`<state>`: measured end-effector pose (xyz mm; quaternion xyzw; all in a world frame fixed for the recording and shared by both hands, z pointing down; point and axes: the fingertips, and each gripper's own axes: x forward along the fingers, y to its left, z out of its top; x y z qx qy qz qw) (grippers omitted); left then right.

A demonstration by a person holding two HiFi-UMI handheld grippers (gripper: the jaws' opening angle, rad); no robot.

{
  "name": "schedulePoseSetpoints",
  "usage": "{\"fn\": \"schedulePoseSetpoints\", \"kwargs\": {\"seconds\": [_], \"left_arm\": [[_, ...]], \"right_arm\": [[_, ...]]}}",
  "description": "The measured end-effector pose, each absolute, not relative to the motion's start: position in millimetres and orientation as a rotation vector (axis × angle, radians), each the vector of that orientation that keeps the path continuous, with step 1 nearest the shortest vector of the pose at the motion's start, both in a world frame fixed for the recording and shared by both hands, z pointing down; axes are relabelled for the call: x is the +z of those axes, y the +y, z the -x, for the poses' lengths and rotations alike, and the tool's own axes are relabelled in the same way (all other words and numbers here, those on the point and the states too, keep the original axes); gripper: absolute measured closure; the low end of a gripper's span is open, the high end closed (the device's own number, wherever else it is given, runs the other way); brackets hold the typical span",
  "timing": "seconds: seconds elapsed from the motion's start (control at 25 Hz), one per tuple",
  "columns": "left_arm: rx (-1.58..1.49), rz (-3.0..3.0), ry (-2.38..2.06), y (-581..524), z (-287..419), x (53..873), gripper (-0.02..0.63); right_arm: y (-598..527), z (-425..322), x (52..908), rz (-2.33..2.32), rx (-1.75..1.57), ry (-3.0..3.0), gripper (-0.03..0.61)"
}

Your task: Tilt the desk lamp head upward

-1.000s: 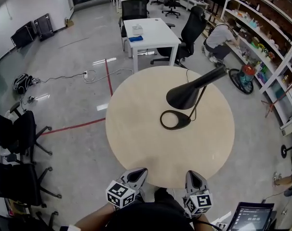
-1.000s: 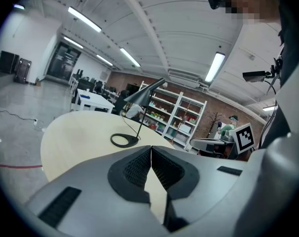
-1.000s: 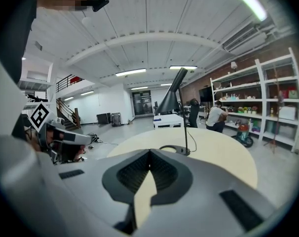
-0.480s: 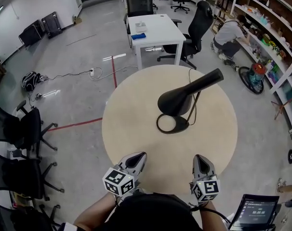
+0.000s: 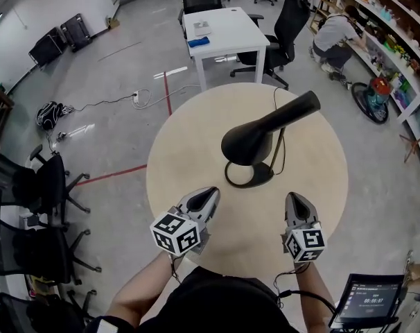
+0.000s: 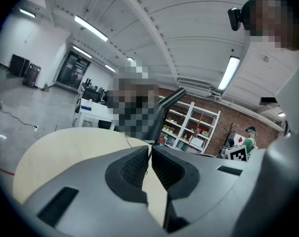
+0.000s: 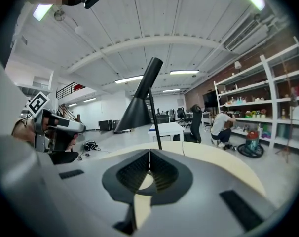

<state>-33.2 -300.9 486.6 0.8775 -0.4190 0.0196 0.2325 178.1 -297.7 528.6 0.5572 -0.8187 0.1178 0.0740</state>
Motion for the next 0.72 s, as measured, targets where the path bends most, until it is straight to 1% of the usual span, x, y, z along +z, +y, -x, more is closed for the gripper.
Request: {"fn": "schedulePoseSetpoints", "kwargs": {"seconds": [0.2,0.24,0.28,0.4,0.6,0.72], "left_arm": [[0.044,-2.349,-1.122,-334,34,501,0.609],[0.041,-2.337,-1.116,-339,34,504,0.598],[0.035,-2.326,-1.105,-344,33,506,0.573],[0.01,-2.307,-1.057,-355,31,510,0.546],[-0.037,-2.274,-0.978,-371,30,514,0.463],[-0.108,-2.2,-0.892,-380,26,517,0.44]], "right_arm": [[-323,-173,541,-1.686,0.325,-2.396,0.575],[-327,-171,544,-1.68,0.312,-2.383,0.575],[-331,-170,546,-1.675,0.298,-2.371,0.574],[-343,-167,555,-1.666,0.263,-2.335,0.572],[-368,-158,563,-1.635,0.209,-2.296,0.485],[-385,-154,566,-1.619,0.163,-2.272,0.459]]}}
